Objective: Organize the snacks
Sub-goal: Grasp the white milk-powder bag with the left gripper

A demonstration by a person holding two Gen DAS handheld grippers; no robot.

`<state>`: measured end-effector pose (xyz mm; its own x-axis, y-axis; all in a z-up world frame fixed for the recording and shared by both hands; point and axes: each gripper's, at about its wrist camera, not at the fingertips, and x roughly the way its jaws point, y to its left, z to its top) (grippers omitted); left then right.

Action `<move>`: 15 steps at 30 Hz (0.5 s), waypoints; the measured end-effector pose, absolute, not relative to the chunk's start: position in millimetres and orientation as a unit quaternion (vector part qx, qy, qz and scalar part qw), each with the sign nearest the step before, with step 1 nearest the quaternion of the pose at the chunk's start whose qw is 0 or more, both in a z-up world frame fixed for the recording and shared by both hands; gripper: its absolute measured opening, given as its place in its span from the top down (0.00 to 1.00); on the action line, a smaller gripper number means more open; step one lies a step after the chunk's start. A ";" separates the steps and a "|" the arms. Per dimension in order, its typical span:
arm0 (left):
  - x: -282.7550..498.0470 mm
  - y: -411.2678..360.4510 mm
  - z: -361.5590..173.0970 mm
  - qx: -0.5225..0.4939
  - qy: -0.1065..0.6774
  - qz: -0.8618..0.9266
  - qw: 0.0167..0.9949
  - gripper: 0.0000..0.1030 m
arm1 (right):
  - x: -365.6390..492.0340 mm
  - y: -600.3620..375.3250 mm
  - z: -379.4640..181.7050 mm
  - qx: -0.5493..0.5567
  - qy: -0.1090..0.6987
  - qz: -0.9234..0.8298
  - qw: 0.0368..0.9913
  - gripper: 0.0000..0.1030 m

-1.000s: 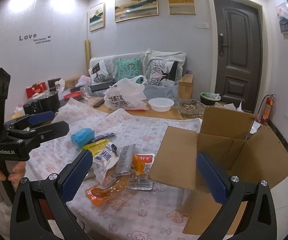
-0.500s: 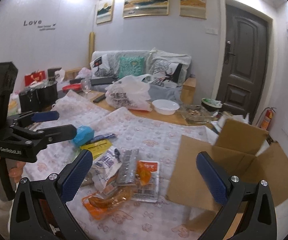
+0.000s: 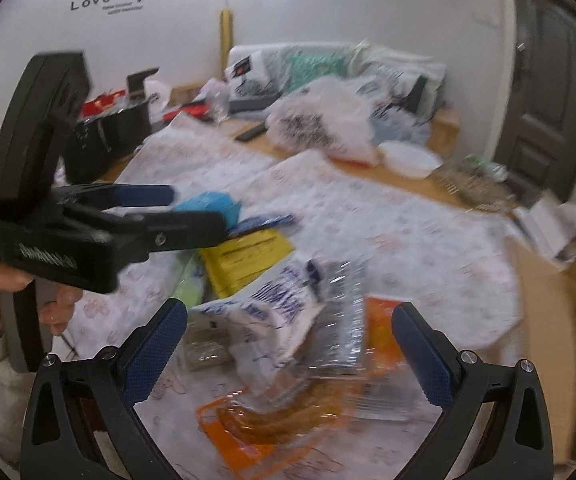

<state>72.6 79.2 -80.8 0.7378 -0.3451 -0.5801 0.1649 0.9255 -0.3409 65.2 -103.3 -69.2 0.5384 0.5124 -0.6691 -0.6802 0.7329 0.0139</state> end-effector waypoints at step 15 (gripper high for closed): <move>101.5 41.6 -121.4 -0.138 0.415 -0.240 0.867 0.45 | 102.4 -89.4 -122.7 -0.065 0.425 0.405 0.807 0.35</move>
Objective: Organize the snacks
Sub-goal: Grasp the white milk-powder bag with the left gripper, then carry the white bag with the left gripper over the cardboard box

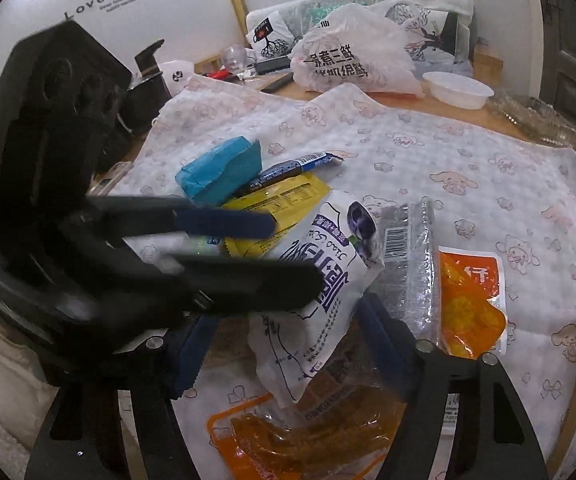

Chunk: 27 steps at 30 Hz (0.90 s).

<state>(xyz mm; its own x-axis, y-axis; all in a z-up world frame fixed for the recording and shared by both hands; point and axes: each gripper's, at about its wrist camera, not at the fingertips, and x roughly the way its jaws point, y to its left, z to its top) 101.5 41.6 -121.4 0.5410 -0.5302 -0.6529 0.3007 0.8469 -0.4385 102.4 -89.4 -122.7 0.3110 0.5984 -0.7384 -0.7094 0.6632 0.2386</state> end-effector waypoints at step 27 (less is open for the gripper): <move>100.9 43.0 -136.6 -0.171 0.460 -0.213 0.845 0.39 | 95.7 -83.2 -127.7 -0.099 0.441 0.399 0.798 0.65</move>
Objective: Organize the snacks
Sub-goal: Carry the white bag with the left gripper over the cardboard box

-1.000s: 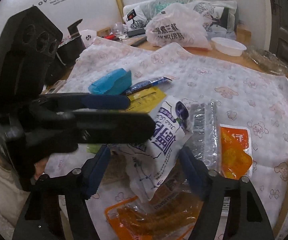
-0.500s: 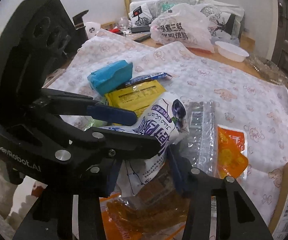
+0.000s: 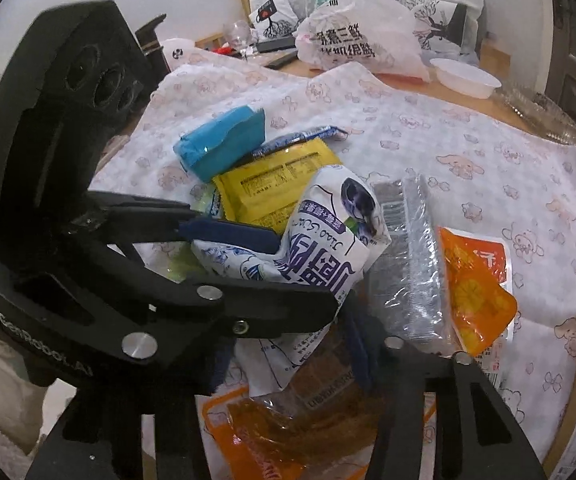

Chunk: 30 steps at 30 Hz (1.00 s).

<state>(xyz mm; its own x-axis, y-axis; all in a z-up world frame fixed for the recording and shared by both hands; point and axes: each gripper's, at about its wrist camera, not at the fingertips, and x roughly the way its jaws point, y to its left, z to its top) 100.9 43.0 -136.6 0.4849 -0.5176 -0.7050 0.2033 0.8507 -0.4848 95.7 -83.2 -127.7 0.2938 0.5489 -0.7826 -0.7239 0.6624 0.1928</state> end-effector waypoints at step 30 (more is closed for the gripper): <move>31.0 -130.7 68.6 0.015 0.298 -0.256 0.920 0.59 | 21.4 -248.9 31.2 -0.018 0.237 0.334 0.912 0.80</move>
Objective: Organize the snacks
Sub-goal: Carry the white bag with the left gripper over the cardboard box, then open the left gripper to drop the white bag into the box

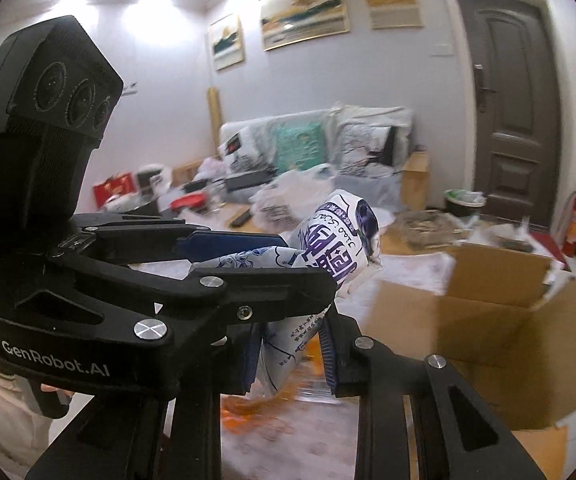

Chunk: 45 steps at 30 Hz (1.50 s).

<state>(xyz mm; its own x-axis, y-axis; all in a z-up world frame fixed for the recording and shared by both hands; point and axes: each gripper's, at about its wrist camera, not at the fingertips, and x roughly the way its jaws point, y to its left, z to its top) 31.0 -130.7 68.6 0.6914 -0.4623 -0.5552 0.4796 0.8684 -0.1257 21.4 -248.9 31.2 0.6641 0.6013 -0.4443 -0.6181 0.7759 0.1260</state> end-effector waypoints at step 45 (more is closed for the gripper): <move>83.3 -120.2 63.3 -0.019 0.334 -0.246 0.910 0.34 | 54.3 -302.3 14.8 -0.011 0.301 0.294 0.907 0.61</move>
<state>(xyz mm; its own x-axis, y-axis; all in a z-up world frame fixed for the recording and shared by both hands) 83.3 -120.2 63.3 0.6566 -0.4597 -0.5980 0.4348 0.8785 -0.1979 54.3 -302.3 14.8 0.6467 0.5260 -0.5523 -0.5393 0.8274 0.1567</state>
